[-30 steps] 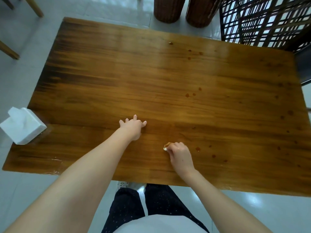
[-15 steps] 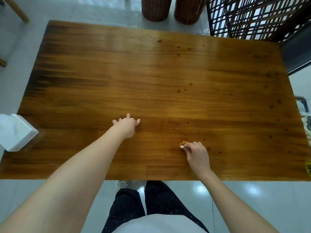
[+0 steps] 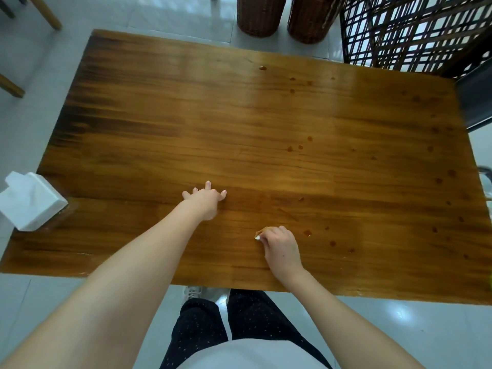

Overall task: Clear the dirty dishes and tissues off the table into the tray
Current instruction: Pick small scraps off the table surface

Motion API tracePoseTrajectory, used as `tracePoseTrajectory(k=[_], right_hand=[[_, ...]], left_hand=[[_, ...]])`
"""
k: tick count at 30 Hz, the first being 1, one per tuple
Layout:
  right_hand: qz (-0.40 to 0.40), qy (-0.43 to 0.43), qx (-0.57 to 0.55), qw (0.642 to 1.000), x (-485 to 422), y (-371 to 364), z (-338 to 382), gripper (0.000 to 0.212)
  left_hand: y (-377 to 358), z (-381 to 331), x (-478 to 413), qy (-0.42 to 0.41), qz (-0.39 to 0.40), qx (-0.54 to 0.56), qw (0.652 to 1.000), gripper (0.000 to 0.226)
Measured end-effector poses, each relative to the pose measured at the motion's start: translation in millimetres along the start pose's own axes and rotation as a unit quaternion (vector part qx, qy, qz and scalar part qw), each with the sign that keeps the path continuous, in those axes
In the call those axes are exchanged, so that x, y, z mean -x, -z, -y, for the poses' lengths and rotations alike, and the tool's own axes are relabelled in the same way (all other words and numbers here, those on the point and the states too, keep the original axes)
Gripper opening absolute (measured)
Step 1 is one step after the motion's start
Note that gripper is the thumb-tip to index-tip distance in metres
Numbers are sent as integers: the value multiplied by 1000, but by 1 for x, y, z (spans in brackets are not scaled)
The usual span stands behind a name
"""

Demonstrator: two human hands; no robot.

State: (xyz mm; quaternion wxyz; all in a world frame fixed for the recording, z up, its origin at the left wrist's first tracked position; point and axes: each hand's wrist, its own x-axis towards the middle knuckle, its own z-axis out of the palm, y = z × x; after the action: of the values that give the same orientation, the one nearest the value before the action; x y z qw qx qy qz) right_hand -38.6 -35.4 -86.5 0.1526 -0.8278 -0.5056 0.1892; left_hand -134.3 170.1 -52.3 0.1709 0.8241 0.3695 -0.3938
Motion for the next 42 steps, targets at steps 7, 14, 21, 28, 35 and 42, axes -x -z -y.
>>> tracePoseTrajectory(k=[7, 14, 21, 28, 35, 42], right_hand=[[-10, 25, 31, 999, -64, 5, -1, 16], [-33, -42, 21, 998, -113, 19, -14, 18], [-32, -51, 2, 998, -81, 8, -4, 15], [-21, -60, 8, 998, -20, -4, 4, 16], [-50, -107, 9, 993, 18, 0, 5, 16], [-115, -155, -13, 981, 56, 23, -12, 14]], left_hand=[[-3, 0, -4, 8, -4, 16, 1000, 75], [-3, -1, -9, 12, -5, 29, 999, 73], [-4, 1, -9, -2, 0, 27, 1000, 74], [-4, 6, -5, -36, 7, 16, 999, 74], [-13, 10, -5, -54, -7, -10, 998, 76], [-17, 0, 3, -40, -80, -14, 996, 63]])
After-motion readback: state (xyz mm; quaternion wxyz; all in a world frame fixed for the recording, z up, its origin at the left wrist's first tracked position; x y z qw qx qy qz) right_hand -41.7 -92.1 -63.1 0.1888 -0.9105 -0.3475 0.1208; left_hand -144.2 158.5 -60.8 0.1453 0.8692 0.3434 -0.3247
